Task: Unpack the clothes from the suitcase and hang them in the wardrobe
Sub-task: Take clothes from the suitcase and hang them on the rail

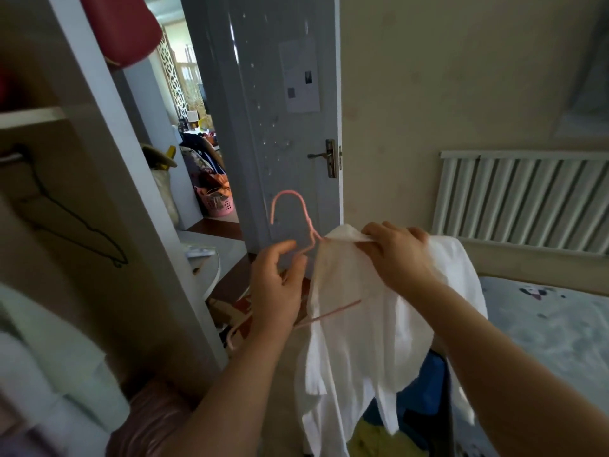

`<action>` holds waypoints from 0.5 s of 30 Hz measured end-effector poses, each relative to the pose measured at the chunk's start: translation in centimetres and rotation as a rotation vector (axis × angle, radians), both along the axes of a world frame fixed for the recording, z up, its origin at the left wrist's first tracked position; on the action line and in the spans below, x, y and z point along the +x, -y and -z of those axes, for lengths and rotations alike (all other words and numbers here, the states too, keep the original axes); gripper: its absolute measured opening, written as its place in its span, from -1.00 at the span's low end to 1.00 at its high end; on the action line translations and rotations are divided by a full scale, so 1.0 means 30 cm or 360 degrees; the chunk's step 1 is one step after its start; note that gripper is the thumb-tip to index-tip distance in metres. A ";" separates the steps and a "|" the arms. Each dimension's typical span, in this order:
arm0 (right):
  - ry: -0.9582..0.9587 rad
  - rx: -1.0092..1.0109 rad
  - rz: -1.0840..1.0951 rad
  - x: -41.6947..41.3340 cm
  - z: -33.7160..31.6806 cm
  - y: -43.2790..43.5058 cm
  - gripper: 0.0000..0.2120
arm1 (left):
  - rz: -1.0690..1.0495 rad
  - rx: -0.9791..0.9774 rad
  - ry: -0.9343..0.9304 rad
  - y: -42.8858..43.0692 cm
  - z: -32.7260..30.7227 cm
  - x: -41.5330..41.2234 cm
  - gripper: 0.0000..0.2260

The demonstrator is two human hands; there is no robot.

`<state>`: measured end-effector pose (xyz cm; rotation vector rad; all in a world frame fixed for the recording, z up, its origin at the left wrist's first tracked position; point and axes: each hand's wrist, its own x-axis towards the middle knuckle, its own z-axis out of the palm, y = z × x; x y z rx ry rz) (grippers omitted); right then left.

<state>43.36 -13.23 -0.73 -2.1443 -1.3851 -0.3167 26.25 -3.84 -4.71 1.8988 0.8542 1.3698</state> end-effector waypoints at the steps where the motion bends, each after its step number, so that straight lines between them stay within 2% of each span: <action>1: -0.0053 0.0021 0.0022 0.010 0.001 -0.002 -0.76 | -0.0164 0.0116 0.0028 -0.003 0.013 -0.016 -0.83; 3: -0.0108 0.0062 0.0049 0.021 -0.008 -0.007 -0.77 | -0.0373 0.0350 0.0061 -0.012 0.046 -0.059 -0.80; 5: -0.0150 0.0102 0.0074 0.026 -0.023 -0.013 -0.78 | -0.0249 0.0438 -0.0078 -0.014 0.092 -0.095 -0.69; 7: -0.0196 0.0165 0.0087 0.020 -0.045 -0.017 -0.80 | -0.0020 0.0329 -0.0447 -0.010 0.151 -0.114 -0.59; 9: -0.0255 0.0258 0.0052 0.004 -0.071 -0.021 -0.81 | 0.0001 0.0088 -0.0860 -0.004 0.209 -0.118 -0.60; 10: -0.0280 0.0301 0.0020 -0.004 -0.084 -0.020 -0.82 | -0.0033 -0.0057 -0.0948 0.001 0.231 -0.115 -0.60; 13: -0.0373 0.0368 -0.0088 -0.030 -0.118 -0.011 -0.84 | -0.0053 -0.0452 -0.0865 -0.002 0.268 -0.109 -0.60; 15: -0.0454 0.0435 -0.0165 -0.026 -0.129 -0.002 -0.86 | 0.0077 -0.0727 -0.0612 -0.013 0.260 -0.119 -0.76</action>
